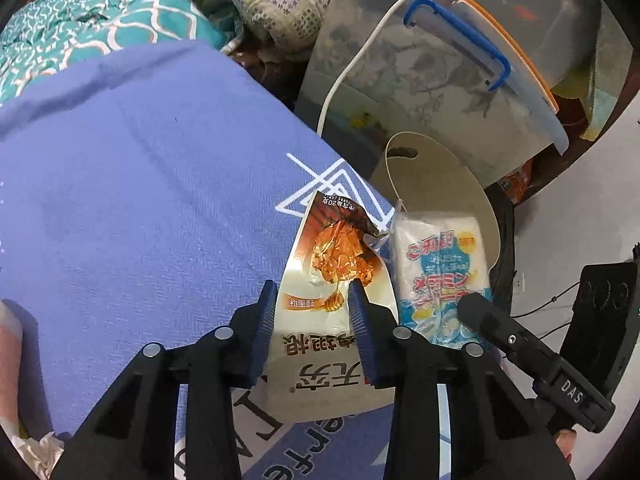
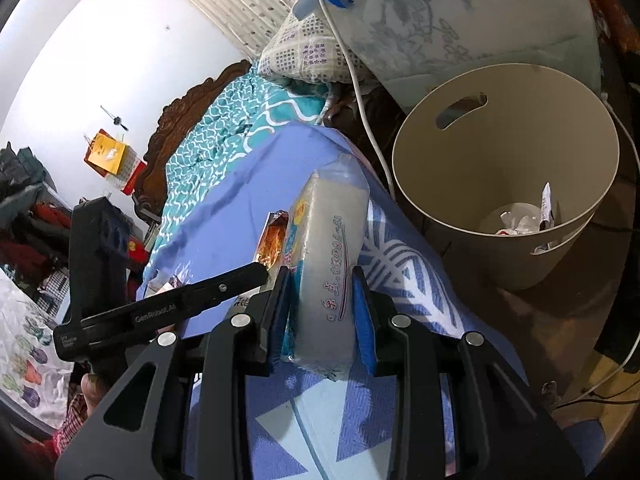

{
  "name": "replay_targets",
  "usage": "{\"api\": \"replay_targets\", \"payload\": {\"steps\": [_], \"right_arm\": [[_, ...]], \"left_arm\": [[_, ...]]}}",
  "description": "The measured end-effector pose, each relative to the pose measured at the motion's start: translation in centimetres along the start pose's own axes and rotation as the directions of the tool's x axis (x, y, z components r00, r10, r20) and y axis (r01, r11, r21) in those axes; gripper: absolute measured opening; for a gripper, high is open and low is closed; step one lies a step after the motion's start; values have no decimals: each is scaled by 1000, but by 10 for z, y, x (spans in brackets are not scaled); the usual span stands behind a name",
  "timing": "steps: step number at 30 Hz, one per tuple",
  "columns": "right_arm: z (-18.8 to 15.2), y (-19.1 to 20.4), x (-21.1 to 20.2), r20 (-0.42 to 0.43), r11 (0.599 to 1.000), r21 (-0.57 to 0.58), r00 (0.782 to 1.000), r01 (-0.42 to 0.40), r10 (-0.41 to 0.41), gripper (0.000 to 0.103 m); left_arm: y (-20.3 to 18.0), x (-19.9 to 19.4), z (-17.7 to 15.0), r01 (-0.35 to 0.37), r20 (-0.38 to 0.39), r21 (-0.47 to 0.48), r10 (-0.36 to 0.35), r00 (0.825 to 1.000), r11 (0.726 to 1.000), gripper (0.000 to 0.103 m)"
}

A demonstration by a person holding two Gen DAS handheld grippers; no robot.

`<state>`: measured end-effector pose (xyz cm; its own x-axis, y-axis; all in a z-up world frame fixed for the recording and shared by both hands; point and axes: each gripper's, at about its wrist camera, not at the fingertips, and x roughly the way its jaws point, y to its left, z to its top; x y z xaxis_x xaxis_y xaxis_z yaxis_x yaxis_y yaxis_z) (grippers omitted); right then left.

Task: Collect trash
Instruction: 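Open left tool to drop orange snack bag into the wastebasket, then open right tool to drop tissue pack into the wastebasket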

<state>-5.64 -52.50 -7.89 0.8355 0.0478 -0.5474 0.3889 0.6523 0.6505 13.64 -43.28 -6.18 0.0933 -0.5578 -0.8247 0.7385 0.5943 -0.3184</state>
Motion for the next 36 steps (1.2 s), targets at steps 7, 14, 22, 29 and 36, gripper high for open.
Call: {"api": "replay_targets", "payload": {"steps": [7, 14, 22, 29, 36], "right_arm": [[17, -18, -18, 75, 998, 45, 996, 36, -39, 33], [19, -23, -10, 67, 996, 35, 994, 83, -85, 33], [18, -17, -8, 70, 996, 18, 993, 89, -90, 33], [23, -22, -29, 151, 996, 49, 985, 76, -83, 33], [48, -48, -55, 247, 975, 98, 944, 198, -217, 35]], "left_arm": [[-12, 0, 22, 82, 12, -15, -82, 997, 997, 2], [-19, -3, 28, 156, 19, -36, -155, 988, 987, 5], [-41, 4, 14, 178, -34, 32, -177, 984, 984, 11], [-45, 2, 23, 176, -2, 33, -176, 984, 984, 8], [-97, 14, 59, 184, 23, 128, -189, 982, 974, 8]]}}
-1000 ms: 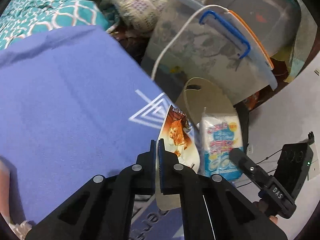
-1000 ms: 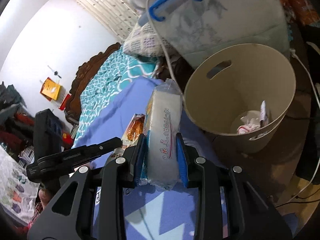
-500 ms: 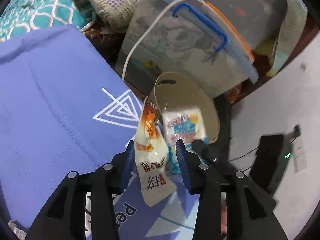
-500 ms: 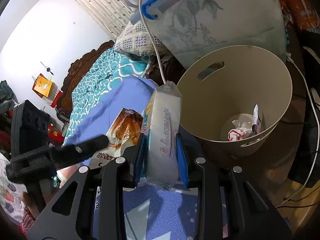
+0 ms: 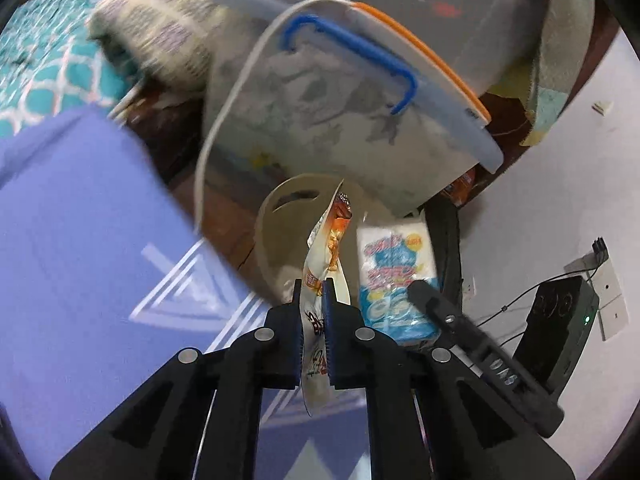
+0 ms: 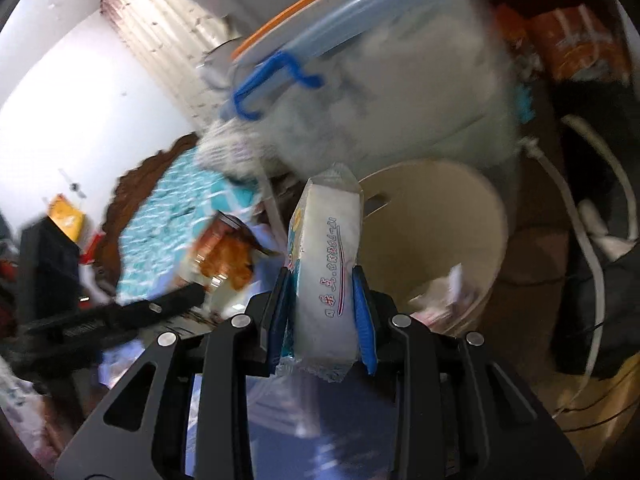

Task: Collect trash
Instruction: 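Open right tool to drop tissue pack into the wastebasket, then bring both open tools back to the table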

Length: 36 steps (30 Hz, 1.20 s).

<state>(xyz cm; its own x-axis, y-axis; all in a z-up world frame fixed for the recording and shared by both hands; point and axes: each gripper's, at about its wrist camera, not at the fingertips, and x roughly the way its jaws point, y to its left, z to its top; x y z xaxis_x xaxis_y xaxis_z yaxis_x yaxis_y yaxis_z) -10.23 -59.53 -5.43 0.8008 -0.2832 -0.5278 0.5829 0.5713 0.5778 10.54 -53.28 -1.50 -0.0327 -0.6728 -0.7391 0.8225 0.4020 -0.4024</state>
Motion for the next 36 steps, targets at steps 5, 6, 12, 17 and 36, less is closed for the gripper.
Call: {"api": "replay_targets", "payload": {"steps": [5, 6, 12, 17, 36], "right_arm": [[13, -30, 4, 22, 995, 72, 997, 71, -73, 88], [14, -34, 0, 41, 994, 82, 996, 78, -81, 88], [9, -32, -36, 123, 991, 128, 991, 38, -54, 76], [-16, 13, -41, 85, 993, 88, 993, -84, 76, 72], [-200, 242, 51, -501, 863, -256, 823, -436, 267, 81]], "left_arm": [[-20, 30, 21, -100, 8, 34, 99, 995, 994, 53], [-20, 31, 22, -115, 19, 30, 115, 993, 993, 56], [-21, -24, 5, -90, 104, 47, 85, 991, 995, 52], [-2, -113, -43, -88, 212, 36, 78, 974, 995, 52], [165, -300, -228, -338, 198, -408, 444, 874, 848, 52]]}}
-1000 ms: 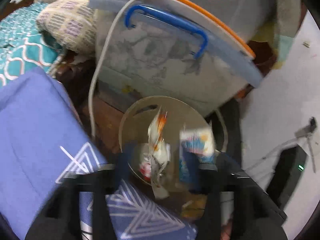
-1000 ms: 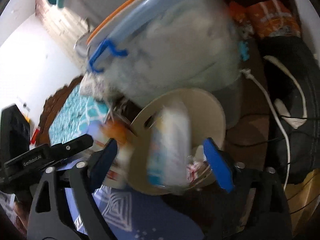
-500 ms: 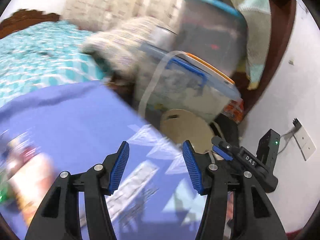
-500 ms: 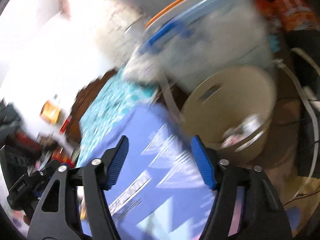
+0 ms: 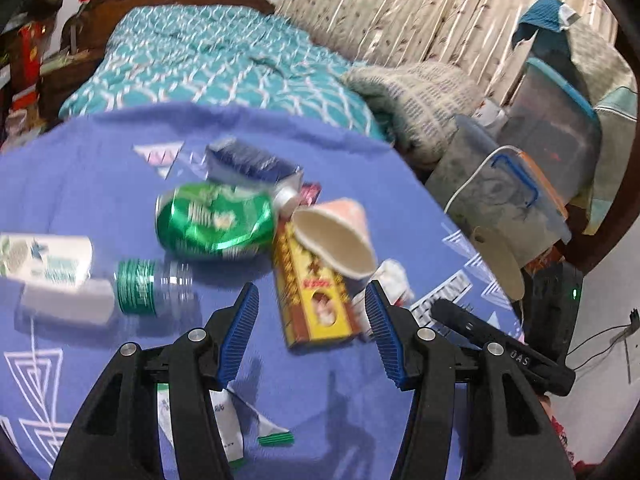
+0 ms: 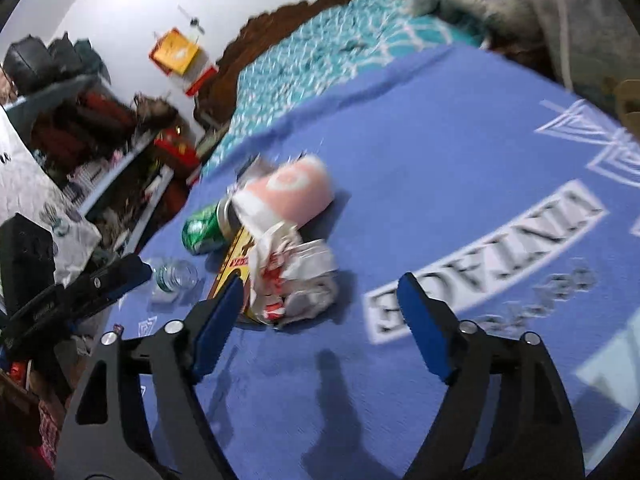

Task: Collect trash
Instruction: 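Bring both open tools back to the table, then grasp yellow-brown box with left tool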

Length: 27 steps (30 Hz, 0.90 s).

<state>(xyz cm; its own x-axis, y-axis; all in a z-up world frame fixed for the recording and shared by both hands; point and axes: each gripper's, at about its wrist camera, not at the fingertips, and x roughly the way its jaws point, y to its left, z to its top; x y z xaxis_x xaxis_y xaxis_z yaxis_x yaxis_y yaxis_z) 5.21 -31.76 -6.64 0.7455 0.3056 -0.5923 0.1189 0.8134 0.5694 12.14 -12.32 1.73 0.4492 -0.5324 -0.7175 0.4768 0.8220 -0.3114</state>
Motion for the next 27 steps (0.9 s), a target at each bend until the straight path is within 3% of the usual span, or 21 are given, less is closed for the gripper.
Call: {"api": "replay_targets", "payload": {"steps": [5, 6, 7, 9, 12, 16, 17, 18, 19, 27], "right_arm": [[16, 0, 38, -39, 999, 1, 998, 49, -49, 79], [17, 3, 41, -43, 998, -15, 998, 55, -55, 54], [18, 6, 43, -60, 999, -35, 997, 35, -37, 44], [16, 13, 39, -50, 997, -56, 998, 44, -47, 41], [16, 7, 17, 13, 993, -62, 995, 101, -100, 40], [13, -20, -20, 58, 994, 1, 992, 114, -113, 40], [12, -25, -27, 62, 994, 14, 992, 109, -110, 40], [11, -29, -32, 65, 994, 26, 992, 107, -108, 40], [7, -33, -38, 67, 994, 34, 992, 105, -107, 40], [-25, -15, -56, 86, 996, 33, 993, 77, -79, 40]], "left_arm": [[4, 25, -7, -49, -55, 5, 50, 997, 999, 56], [4, 30, -7, -58, -63, 6, 58, 996, 998, 60], [3, 35, -7, -69, -67, 9, 69, 995, 998, 66], [-3, 45, -6, -91, -69, 33, 93, 993, 995, 69], [-15, 62, -6, -133, -88, 79, 139, 986, 988, 80], [-26, 92, -11, -193, -135, 120, 208, 969, 974, 79], [-29, 102, -14, -230, -148, 137, 249, 957, 964, 75], [-32, 104, -16, -258, -131, 153, 278, 952, 954, 61], [-35, 103, -18, -262, -124, 172, 285, 950, 950, 58], [-34, 51, -63, -132, -188, 196, 169, 968, 972, 57]]}}
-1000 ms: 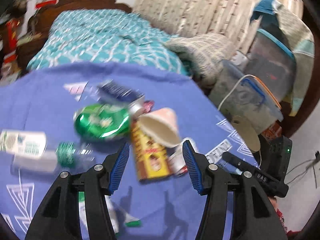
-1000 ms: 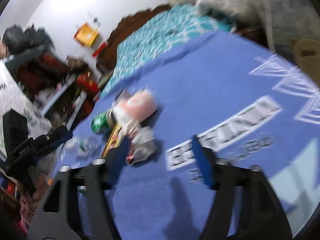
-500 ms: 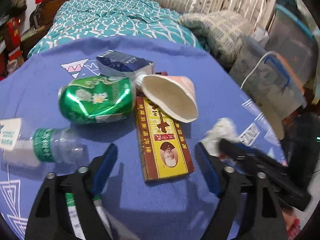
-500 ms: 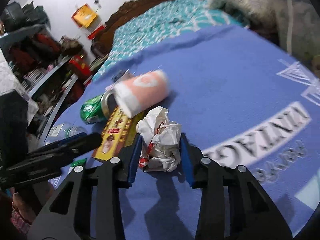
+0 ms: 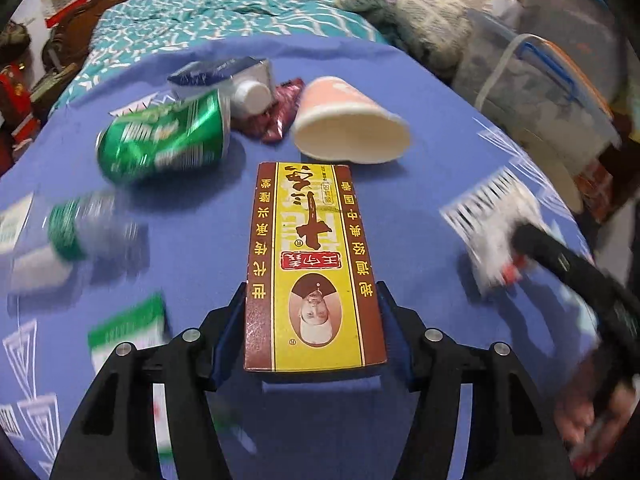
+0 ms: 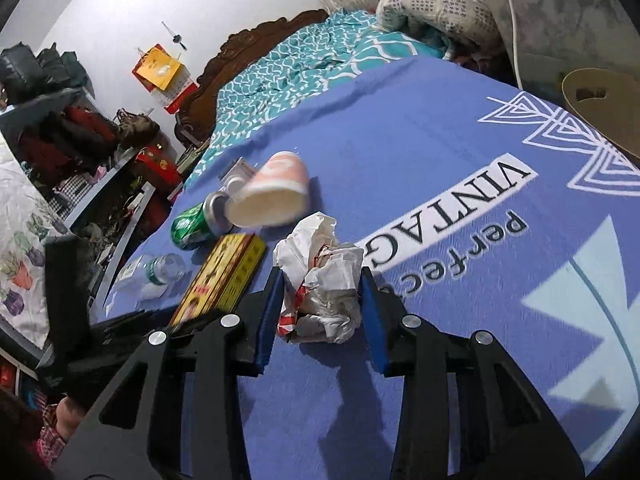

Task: Collect trash
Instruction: 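Grasp yellow-brown box with left tool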

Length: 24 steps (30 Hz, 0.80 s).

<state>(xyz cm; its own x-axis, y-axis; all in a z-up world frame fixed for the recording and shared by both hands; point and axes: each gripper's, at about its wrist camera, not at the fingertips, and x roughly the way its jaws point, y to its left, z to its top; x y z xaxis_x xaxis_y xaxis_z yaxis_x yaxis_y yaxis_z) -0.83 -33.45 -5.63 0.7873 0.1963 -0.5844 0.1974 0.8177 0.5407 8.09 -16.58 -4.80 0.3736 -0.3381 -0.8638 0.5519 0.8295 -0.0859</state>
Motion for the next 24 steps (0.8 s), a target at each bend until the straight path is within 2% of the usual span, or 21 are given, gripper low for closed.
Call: {"api": "replay_targets", "payload": {"steps": [3, 5, 8, 12, 20, 24], "right_arm": [[-9, 4, -8, 10, 1000, -23, 1000, 10, -9, 40], [-13, 4, -15, 23, 999, -37, 999, 26, -26, 40], [-17, -3, -27, 49, 997, -39, 997, 62, -60, 40], [-19, -23, -47, 87, 994, 7, 990, 108, -108, 40], [-18, -66, -88, 164, 974, 115, 963, 197, -214, 40], [-23, -74, -94, 152, 969, 123, 961, 212, -230, 40]], "left_arm": [[-5, -21, -25, 80, 6, 35, -80, 997, 996, 57], [-13, -33, -36, 152, 13, 61, -153, 988, 986, 57], [-32, -41, -37, 186, 45, 120, -193, 980, 975, 57], [-57, -36, -29, 216, 39, 172, -226, 973, 961, 57], [-116, -8, -3, 257, 23, 279, -274, 962, 925, 57], [-133, 10, 5, 231, -1, 287, -241, 970, 930, 57]]}}
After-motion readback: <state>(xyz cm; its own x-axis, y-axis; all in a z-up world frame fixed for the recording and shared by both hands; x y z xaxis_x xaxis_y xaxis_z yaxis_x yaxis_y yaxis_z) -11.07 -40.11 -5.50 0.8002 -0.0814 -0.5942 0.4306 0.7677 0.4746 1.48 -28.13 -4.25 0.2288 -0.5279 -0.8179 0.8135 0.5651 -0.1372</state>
